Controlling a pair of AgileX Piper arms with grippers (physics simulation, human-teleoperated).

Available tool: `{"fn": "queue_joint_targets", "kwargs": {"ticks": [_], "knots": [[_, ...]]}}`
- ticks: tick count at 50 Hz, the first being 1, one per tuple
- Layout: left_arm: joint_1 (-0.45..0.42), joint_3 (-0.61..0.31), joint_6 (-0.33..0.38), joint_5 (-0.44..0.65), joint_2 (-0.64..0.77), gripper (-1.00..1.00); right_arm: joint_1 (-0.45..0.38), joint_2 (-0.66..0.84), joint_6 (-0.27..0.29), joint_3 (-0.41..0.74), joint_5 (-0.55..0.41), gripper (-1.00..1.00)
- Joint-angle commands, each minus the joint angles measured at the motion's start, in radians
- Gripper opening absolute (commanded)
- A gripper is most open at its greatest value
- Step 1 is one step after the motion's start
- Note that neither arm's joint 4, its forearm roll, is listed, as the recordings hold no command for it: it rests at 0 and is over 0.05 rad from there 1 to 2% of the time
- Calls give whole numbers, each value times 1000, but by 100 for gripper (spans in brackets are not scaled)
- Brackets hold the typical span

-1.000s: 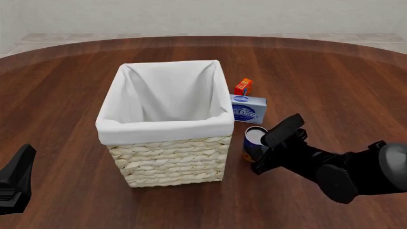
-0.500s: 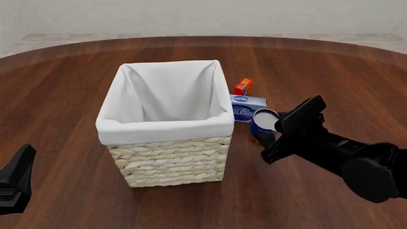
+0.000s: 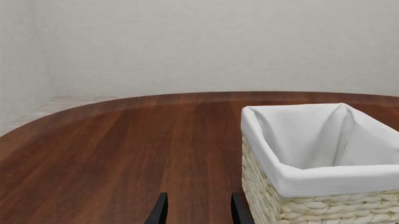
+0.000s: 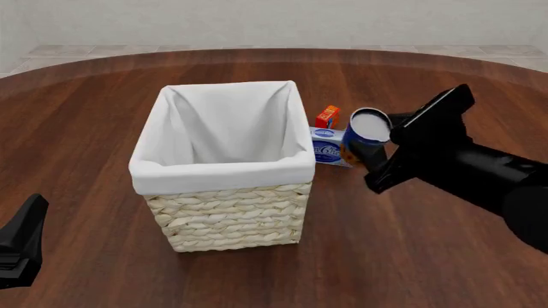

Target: Pick up the alphabet soup and put it in the basket.

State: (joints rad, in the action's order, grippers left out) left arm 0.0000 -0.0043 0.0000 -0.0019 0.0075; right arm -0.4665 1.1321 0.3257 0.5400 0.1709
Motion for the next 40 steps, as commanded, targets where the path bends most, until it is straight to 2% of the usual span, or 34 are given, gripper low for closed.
{"fn": "queue_joint_targets", "kwargs": {"ticks": [1, 12, 16, 20, 33, 40], "knots": [[0, 0, 0, 0, 0, 100, -12, -64, 9, 94, -94, -100], [0, 0, 0, 0, 0, 100, -48, -65, -13, 213, -175, -100], [0, 0, 0, 0, 0, 100, -63, -41, -6, 247, -174, -100], [0, 0, 0, 0, 0, 100, -87, -33, -26, 281, -193, -100], [0, 0, 0, 0, 0, 100, -109, -47, 2, 384, -245, -100], [0, 0, 0, 0, 0, 100, -158, -22, 22, 437, -265, -100]]}}
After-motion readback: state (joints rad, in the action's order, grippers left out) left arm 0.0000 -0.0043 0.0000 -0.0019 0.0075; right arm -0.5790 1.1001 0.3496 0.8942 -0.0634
